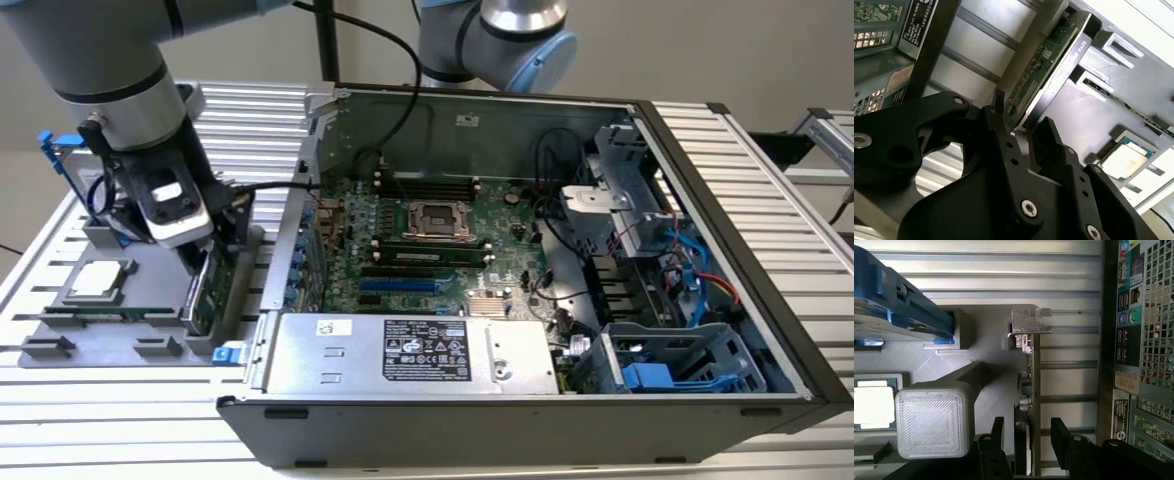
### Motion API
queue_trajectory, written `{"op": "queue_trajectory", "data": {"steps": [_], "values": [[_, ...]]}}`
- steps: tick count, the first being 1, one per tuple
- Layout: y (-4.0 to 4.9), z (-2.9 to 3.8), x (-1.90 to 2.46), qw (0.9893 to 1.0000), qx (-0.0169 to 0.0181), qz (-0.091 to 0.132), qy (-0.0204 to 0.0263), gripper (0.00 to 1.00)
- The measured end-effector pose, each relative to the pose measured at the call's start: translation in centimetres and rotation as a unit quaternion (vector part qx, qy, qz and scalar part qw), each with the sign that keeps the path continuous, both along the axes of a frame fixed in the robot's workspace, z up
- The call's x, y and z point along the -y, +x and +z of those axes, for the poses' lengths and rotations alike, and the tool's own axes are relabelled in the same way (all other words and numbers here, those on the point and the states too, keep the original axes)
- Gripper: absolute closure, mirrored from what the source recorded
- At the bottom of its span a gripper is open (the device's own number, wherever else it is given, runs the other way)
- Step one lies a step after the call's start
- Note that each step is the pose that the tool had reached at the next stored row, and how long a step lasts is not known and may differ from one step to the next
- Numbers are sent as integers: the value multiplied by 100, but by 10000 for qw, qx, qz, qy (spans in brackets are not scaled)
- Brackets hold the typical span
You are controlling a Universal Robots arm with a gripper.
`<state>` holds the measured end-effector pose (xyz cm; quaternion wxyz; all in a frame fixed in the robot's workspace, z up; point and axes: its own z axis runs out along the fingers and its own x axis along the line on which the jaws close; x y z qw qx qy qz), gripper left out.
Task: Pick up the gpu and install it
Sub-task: 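Pick up the gpu and move the gpu toward the slot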
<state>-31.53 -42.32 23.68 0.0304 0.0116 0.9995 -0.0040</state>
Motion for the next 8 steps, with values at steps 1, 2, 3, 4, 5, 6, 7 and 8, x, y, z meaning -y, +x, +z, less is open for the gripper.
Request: {"op": "queue_trajectory", "data": {"steps": [1, 2, 3, 4, 5, 6, 7, 8], "values": [[0, -6, 0, 10000, 0, 0, 0, 0], [0, -12, -1, 10000, 0, 0, 0, 0], [0, -18, -1, 10000, 0, 1, 0, 0], [0, -23, -1, 10000, -1, 1, -1, 0], [0, -28, -2, 10000, 0, 1, 0, 0], [0, -33, -2, 10000, 0, 2, 0, 0], [0, -37, -2, 10000, -1, 2, -1, 0], [0, -39, -2, 10000, -1, 2, -1, 0]]}}
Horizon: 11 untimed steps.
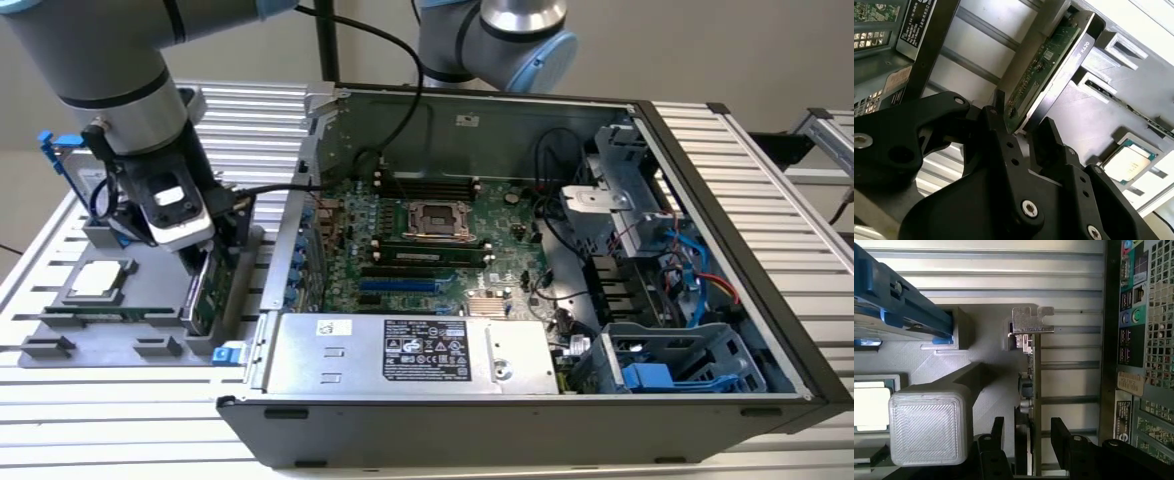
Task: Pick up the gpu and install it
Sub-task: 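Pick up the gpu and move the gpu toward the slot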
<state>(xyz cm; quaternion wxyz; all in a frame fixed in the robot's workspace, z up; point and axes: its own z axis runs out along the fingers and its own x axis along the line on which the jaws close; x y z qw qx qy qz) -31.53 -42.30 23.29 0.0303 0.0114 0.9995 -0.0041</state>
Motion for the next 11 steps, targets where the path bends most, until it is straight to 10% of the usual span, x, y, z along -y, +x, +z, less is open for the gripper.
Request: {"op": "queue_trajectory", "data": {"steps": [11], "values": [[0, -14, 0, 10000, 1, 0, 0, 0]]}}
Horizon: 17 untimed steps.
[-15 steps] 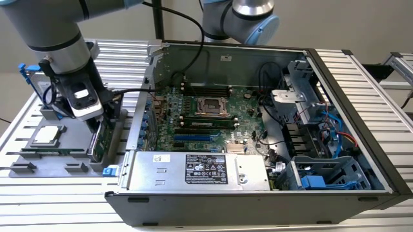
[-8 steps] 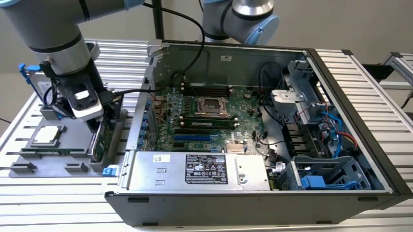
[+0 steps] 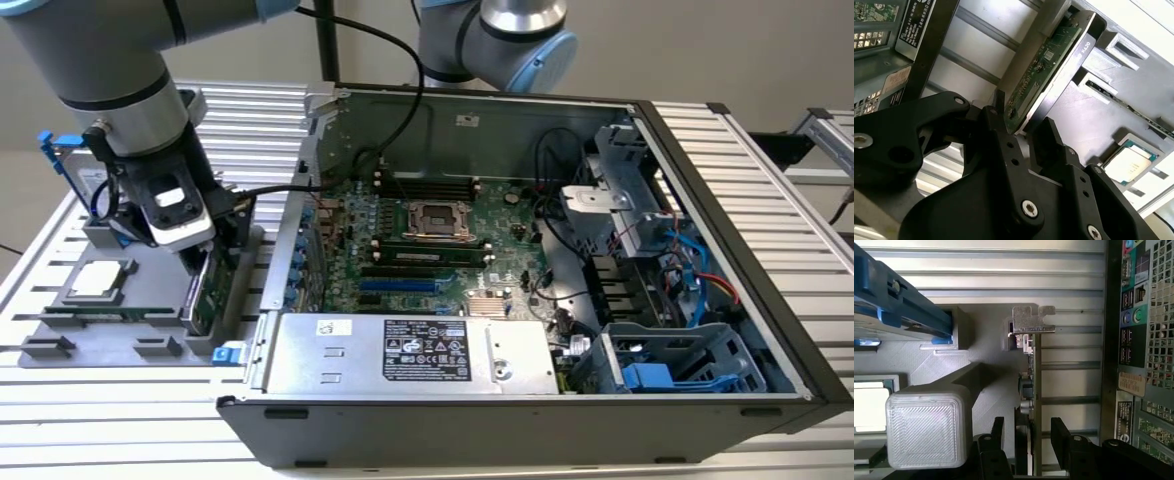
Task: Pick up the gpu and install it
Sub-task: 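Pick up the gpu and move the gpu toward the slot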
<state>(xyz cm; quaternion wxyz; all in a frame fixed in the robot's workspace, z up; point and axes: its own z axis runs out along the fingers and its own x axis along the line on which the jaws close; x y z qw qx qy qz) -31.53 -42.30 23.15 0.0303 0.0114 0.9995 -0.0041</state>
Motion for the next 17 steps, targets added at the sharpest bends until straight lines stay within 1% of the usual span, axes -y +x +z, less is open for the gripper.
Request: {"op": "queue_trajectory", "data": {"steps": [3, 6, 9, 13, 17], "values": [[0, -1, 0, 10000, 0, 0, 0, 0], [0, -2, 2, 10000, 1, -1, 16, 0], [0, -1, 4, 10000, 0, 0, 20, 0], [0, -1, 11, 10000, -1, 0, 58, 0], [0, -1, 18, 10000, 0, 0, 80, 0]]}}
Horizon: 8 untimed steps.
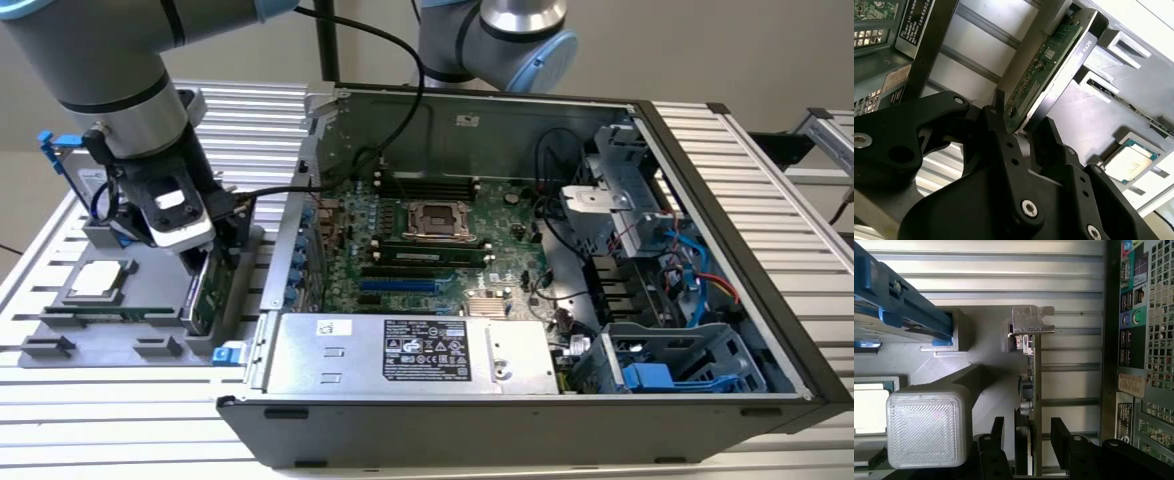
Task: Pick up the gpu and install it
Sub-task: 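Pick up the gpu and move the gpu toward the slot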
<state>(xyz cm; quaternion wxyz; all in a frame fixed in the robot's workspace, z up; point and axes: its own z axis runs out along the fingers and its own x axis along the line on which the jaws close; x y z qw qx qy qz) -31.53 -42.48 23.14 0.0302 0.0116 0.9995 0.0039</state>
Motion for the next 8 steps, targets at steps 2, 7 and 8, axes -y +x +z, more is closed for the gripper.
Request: {"op": "queue_trajectory", "data": {"steps": [2, 7, 8], "values": [[0, 0, 0, 10000, 0, -1, 0, 0], [0, 0, 2, 10000, 0, 0, 0, 0], [0, 0, 2, 10000, 0, 0, 0, 0]]}}
